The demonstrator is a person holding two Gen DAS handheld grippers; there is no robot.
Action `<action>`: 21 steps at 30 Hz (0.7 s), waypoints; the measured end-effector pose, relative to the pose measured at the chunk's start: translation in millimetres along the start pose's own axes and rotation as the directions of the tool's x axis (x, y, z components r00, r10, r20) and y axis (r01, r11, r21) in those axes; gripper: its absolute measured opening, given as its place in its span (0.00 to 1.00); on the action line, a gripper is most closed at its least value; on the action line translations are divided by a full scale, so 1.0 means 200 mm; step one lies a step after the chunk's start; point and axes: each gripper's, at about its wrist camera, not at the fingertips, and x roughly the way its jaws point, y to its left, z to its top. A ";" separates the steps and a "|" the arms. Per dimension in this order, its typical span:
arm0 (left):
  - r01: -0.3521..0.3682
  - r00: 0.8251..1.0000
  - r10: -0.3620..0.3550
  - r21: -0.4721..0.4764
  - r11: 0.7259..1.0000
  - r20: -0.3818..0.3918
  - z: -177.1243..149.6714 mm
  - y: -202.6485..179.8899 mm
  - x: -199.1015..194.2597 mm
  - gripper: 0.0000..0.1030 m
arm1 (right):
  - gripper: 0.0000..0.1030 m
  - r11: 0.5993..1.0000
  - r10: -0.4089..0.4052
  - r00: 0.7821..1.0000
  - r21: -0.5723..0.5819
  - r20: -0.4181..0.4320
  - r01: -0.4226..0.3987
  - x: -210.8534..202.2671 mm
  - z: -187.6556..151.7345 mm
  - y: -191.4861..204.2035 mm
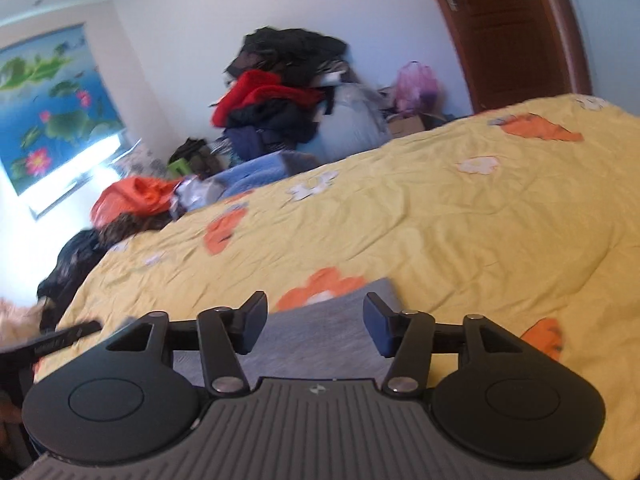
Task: Fold small clothes
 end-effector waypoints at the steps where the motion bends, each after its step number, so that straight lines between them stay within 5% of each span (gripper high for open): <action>1: 0.015 1.000 -0.015 0.023 1.000 -0.009 -0.01 -0.06 0.02 0.89 | 0.59 0.999 -0.015 1.000 -0.038 -0.018 0.014 0.04 -0.02 0.04; 6: -0.006 0.987 0.015 0.054 0.999 -0.161 -0.13 -0.12 0.21 0.88 | 0.60 0.968 -0.210 0.973 -0.159 -0.092 0.194 0.26 -0.17 0.06; 8: 0.006 0.978 -0.004 0.009 1.000 -0.208 -0.17 -0.05 0.26 0.89 | 0.60 0.978 -0.177 0.982 -0.121 -0.060 0.169 0.23 -0.19 -0.01; 13: 0.056 0.980 -0.072 -0.090 0.994 -0.184 -0.17 0.07 0.29 0.89 | 0.60 0.975 -0.193 0.979 -0.120 -0.058 0.186 0.23 -0.18 -0.04; 15: 0.030 0.980 -0.043 -0.069 0.997 -0.192 -0.16 0.06 0.29 0.89 | 0.60 0.959 -0.235 0.970 -0.174 -0.058 0.222 0.24 -0.19 0.01; 18: -0.108 0.982 0.112 0.029 0.994 -0.155 -0.18 -0.05 0.16 0.89 | 0.63 0.943 -0.285 0.959 -0.178 0.005 0.281 0.12 -0.20 0.10; 21: -0.082 0.991 0.091 0.093 0.992 -0.093 -0.24 -0.17 -0.06 0.89 | 0.74 0.969 -0.179 0.982 -0.162 0.057 0.186 -0.06 -0.23 0.21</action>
